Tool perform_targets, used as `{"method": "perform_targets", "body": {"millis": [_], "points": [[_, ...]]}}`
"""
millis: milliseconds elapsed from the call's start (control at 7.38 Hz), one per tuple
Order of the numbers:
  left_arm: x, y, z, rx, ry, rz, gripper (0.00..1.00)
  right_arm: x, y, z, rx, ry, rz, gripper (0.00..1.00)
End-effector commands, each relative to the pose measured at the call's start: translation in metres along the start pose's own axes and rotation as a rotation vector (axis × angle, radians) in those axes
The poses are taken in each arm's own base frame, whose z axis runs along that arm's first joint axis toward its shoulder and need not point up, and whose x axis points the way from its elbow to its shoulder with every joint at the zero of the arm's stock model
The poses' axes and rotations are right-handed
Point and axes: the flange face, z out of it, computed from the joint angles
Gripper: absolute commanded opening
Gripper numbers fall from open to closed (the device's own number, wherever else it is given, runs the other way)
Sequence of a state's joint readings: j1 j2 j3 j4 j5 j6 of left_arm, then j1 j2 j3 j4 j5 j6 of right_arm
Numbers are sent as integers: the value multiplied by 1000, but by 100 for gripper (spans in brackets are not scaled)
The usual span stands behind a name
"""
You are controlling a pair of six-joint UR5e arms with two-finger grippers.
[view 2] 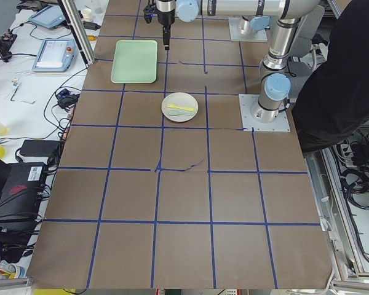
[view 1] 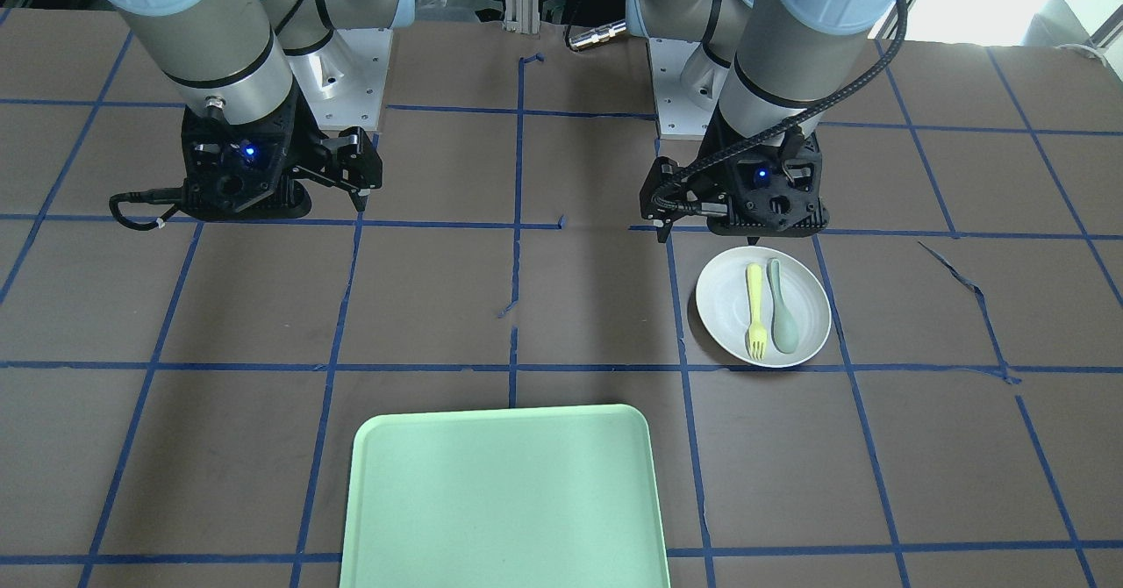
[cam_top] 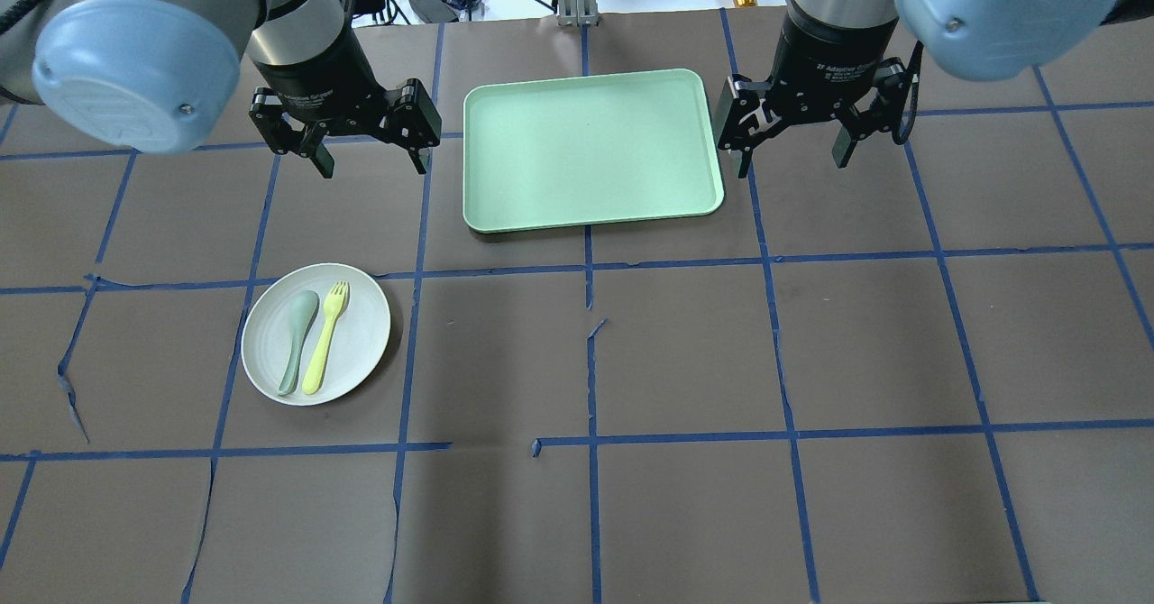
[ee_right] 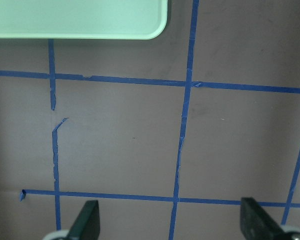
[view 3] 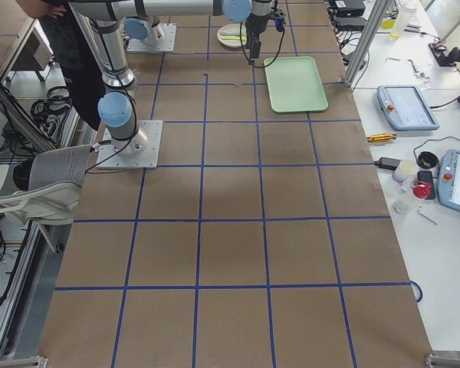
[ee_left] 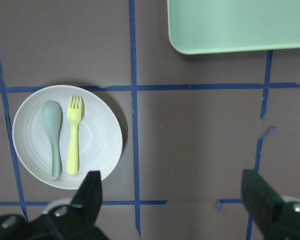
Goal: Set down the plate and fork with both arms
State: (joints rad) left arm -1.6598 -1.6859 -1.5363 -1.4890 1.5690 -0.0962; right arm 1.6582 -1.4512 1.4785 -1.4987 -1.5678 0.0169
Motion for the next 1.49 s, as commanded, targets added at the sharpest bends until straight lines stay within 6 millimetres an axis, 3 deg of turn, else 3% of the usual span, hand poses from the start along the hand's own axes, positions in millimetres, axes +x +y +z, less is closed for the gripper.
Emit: {"method": "perform_targets", "body": {"millis": [0, 1085, 1356], "points": [[0, 0, -1, 2, -3, -4, 100, 0, 0, 0, 0, 0, 0, 100], [-2, -1, -2, 6, 8, -17, 100, 0, -1, 3, -6, 0, 0, 100], [-27, -7, -2, 4, -8, -57, 100, -1, -1, 5, -8, -9, -1, 100]]}}
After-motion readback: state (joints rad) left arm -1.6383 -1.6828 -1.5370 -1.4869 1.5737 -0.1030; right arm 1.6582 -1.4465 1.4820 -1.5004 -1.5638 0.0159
